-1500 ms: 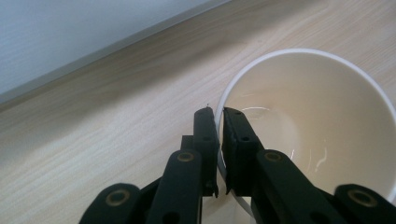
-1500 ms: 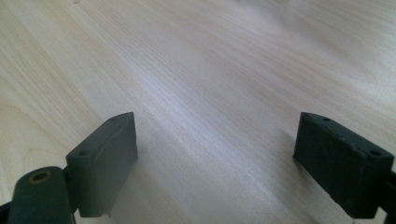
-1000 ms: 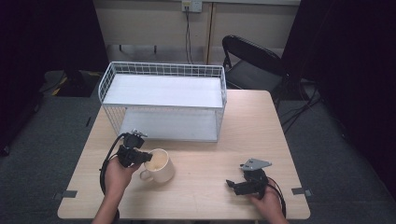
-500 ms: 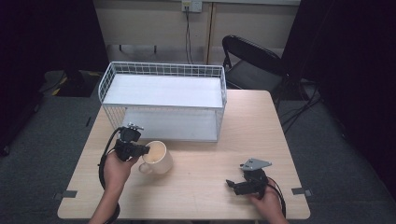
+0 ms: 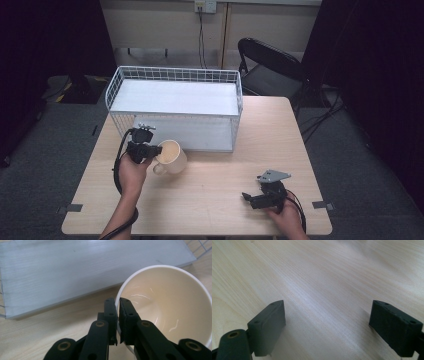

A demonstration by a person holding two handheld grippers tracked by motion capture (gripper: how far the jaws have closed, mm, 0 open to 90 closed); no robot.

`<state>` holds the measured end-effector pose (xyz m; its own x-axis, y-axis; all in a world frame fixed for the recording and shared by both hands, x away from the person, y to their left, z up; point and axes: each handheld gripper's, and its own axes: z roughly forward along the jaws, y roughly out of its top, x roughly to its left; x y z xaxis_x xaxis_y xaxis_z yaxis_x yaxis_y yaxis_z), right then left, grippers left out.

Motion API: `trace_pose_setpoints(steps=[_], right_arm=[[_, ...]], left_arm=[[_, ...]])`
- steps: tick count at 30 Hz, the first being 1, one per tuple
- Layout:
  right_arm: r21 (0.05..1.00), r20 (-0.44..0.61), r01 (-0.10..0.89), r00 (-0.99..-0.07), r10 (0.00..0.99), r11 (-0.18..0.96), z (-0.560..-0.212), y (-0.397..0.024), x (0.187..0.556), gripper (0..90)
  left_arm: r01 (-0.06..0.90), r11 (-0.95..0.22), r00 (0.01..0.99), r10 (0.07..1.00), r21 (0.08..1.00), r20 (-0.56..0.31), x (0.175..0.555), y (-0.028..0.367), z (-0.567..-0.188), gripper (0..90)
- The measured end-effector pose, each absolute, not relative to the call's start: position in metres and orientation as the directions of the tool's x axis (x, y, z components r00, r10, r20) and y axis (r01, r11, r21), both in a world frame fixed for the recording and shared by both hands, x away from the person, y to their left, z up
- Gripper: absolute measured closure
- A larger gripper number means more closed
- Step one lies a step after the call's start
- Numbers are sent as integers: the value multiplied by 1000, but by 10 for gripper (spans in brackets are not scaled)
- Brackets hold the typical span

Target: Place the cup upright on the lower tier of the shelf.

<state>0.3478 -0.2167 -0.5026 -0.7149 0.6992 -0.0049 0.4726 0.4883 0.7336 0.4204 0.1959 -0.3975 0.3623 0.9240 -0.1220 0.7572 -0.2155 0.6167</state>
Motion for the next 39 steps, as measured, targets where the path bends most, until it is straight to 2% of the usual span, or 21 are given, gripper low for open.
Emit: trace_pose_setpoints(steps=[13, 30, 39], right_arm=[[734, -5, 473, -714, 700, 488, -503, -217, 348, 127], [734, -5, 473, -715, 699, 488, -503, -217, 348, 127], [734, -5, 472, -715, 700, 488, -503, -217, 348, 127]], left_arm=[[700, -159, 318, 942, 696, -105, 422, 190, -403, 855], [654, -158, 293, 955, 739, -54, 429, 179, -408, 855], [643, -134, 269, 961, 754, -58, 434, 176, -415, 855]])
